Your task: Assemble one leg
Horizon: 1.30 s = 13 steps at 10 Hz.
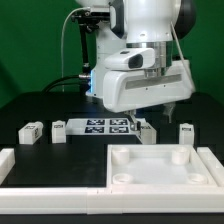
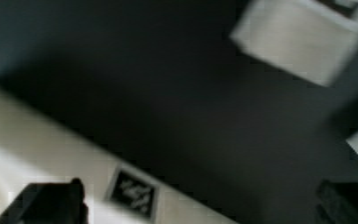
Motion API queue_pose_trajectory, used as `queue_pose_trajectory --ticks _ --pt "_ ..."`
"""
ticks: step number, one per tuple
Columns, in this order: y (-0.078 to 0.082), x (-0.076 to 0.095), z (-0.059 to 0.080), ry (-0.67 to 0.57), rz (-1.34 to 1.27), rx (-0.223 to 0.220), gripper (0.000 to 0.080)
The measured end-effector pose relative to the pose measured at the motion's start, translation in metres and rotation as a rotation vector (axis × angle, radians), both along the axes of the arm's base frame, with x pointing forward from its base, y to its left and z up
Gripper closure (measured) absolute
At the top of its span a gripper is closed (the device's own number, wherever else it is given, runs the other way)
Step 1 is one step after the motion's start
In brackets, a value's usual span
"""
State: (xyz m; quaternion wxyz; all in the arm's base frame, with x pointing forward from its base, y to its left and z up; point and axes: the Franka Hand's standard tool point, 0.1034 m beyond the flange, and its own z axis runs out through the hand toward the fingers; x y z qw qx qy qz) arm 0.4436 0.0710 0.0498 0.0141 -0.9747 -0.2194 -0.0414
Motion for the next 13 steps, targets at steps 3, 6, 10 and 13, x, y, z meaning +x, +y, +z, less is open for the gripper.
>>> queue_pose_trajectory --ticks 3,6,10,13 --pt "0.026 -0.014 -0.004 0.034 -0.411 0.051 0.015" --pt "0.053 -0.024 -0.007 0.067 -0.725 0.089 0.015" --pt "0.054 -0.024 -0.007 0.091 -0.712 0.082 0.015" --pt "0.054 -0.037 -0.009 0.276 -0.649 0.02 0.015"
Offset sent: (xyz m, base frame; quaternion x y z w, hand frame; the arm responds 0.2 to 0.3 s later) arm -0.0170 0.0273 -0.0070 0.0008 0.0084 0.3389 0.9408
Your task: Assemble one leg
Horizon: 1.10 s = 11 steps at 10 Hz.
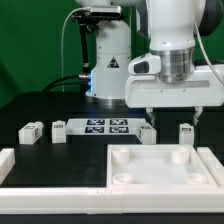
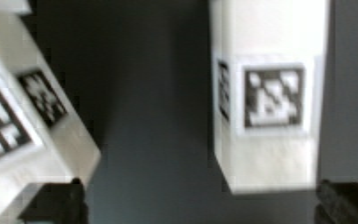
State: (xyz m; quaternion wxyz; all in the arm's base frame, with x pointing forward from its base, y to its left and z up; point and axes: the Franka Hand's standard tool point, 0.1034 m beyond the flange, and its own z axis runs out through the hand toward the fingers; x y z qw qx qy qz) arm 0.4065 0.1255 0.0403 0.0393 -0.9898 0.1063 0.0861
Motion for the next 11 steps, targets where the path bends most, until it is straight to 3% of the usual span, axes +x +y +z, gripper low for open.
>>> queue_pose_trajectory --ticks 1,4,6,7,9,11 --pt "0.007 -0.001 0.002 0.086 0.014 0.007 0.015" --pt "0.007 -0.005 -0.002 0.365 0.035 0.036 0.015" --pt "0.009 0.0 -0.011 0.491 0.037 0.054 0.015" --pt "0.011 -0.007 -0.011 0.584 0.044 0.06 0.015" --pt "0.022 0.008 -0.011 0.619 0.024 0.053 0.015" --pt "0.026 0.01 -0.012 0.617 0.027 0.054 0.015"
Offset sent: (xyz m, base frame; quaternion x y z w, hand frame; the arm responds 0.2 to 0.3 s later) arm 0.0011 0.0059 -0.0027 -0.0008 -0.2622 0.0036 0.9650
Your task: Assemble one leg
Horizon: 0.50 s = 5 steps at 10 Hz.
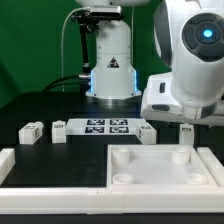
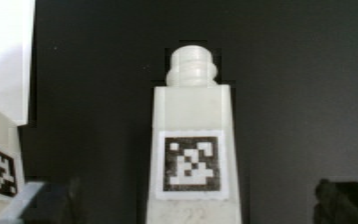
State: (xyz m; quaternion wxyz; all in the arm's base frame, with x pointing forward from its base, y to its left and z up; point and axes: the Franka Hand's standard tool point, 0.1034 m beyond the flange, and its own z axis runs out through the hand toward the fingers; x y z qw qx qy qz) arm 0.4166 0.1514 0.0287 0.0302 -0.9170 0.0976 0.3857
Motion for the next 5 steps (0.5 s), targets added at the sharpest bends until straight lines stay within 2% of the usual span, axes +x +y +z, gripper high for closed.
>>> queue_pose_trajectory --ticks 4,5 --pt "-0.01 -0.005 -0.016 -0.041 0.03 0.045 0.015" --pt "-0.011 -0.008 -0.017 -0.033 0.029 0.04 0.015"
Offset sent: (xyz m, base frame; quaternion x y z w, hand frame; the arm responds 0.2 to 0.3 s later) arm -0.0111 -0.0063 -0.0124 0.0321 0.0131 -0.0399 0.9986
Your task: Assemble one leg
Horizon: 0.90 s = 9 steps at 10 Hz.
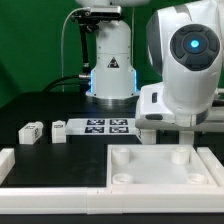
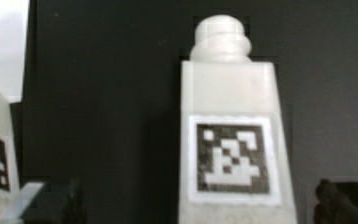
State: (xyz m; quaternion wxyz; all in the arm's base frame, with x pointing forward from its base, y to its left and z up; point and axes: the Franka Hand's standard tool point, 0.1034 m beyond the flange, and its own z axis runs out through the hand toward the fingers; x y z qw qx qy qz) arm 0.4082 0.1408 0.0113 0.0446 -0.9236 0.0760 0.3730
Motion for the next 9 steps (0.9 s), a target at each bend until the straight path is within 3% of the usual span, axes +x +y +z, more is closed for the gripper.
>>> queue_pose_trajectory --ticks 3,6,9 --pt "0.0052 -0.0028 0.0006 0.011 -0.017 -0.028 0.015" --pt "0.0057 -0.0026 0.0007 0.011 -0.02 -0.032 0.051" --pt "0.0057 -0.0025 0.0007 0.011 -0.021 -0.032 0.0509"
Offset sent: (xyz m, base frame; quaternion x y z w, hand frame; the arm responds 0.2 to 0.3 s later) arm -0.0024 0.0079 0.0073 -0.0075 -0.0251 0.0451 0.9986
